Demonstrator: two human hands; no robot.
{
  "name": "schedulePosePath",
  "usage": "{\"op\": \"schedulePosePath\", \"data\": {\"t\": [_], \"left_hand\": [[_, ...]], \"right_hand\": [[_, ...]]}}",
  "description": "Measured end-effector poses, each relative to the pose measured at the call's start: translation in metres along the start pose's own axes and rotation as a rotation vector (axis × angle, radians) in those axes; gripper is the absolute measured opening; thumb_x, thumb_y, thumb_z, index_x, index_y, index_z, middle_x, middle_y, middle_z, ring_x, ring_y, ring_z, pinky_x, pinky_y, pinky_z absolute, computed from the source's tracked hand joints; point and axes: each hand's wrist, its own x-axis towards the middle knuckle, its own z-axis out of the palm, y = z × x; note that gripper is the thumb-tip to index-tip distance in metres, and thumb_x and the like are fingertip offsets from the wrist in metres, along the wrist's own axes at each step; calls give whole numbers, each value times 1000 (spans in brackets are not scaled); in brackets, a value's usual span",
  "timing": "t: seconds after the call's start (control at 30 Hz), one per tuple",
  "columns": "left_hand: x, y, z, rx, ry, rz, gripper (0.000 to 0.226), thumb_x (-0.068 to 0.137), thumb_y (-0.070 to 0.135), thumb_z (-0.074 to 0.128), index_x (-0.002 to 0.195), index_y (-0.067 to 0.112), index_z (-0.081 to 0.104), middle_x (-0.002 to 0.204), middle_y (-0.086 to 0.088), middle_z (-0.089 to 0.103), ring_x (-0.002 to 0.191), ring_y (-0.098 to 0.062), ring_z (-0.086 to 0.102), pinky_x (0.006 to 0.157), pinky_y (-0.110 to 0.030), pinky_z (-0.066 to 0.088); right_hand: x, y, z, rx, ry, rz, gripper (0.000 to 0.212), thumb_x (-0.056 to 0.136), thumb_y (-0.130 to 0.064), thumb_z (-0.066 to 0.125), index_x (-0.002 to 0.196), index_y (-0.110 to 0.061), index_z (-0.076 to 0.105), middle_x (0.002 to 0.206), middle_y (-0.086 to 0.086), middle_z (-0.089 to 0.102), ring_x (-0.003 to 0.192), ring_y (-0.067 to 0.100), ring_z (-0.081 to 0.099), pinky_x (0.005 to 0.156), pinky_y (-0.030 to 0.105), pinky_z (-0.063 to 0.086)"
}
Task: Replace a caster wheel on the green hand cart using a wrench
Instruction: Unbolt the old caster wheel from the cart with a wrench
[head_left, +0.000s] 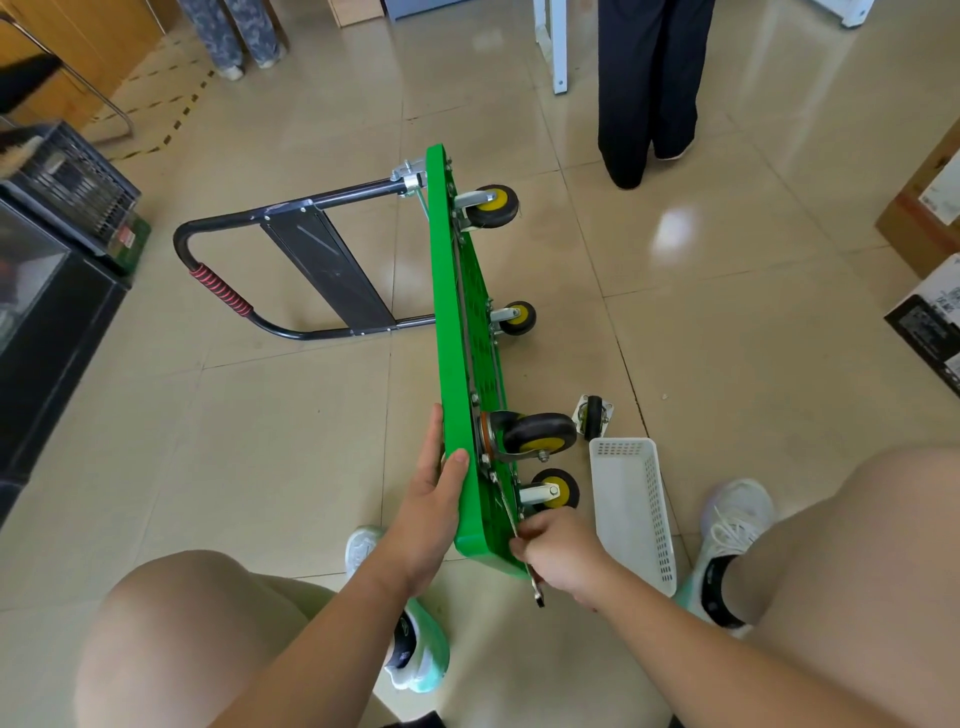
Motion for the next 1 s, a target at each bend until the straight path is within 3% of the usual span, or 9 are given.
{"op": "schedulePosePath", "data": {"t": [0.07,0.2,0.37,0.47,0.53,0.73,1.0], "left_hand": [[0,0,0,-6,0,0,60,113,30,42,140,80,22,136,37,60,128,-10,65,104,-40,56],[0,0,-1,-2,-7,0,60,113,30,41,147,74,18,132,41,60,125,-8,66,100,-37,58],[0,2,1,1,-13,4,60,114,28,41,151,70,18,133,41,60,130,-8,63,112,-47,50],[-1,3,2,-3,-15,-1,61,114,28,41,150,71,18,133,40,60,132,-11,62,115,-50,47],[-2,4,2,-10,-10,5,60,114,27,41,142,76,21,133,40,60,131,-12,62,114,-51,48],[-2,2,2,-18,-17,-1,60,113,29,41,125,87,31,131,41,61,128,-10,65,110,-49,52],[-2,2,2,-36,-24,-6,59,113,30,42,126,86,32,128,42,61,127,-8,65,109,-45,53]], "right_hand": [[3,4,-1,-42,26,-34,21,93,-21,69,112,-22,77,106,-2,75,99,19,69,93,36,56],[1,6,-4,-71,13,-64,27,95,-20,67,122,-18,73,113,1,74,105,19,68,100,37,53],[-15,10,-4,-27,1,-21,11,94,-24,69,99,-27,78,87,-7,75,80,11,72,65,19,52],[-26,10,-6,77,-2,15,14,90,-28,73,77,-34,73,86,-7,76,82,12,71,67,20,54],[-32,7,-7,130,-21,31,15,88,-28,76,73,-31,75,81,-6,76,77,10,70,62,17,50],[-38,-6,-8,305,-85,27,19,87,-25,77,79,-8,79,77,7,73,74,23,66,71,32,53],[-41,-28,-8,493,-123,55,20,93,-19,71,95,1,73,74,6,72,63,17,62,56,24,51]]}}
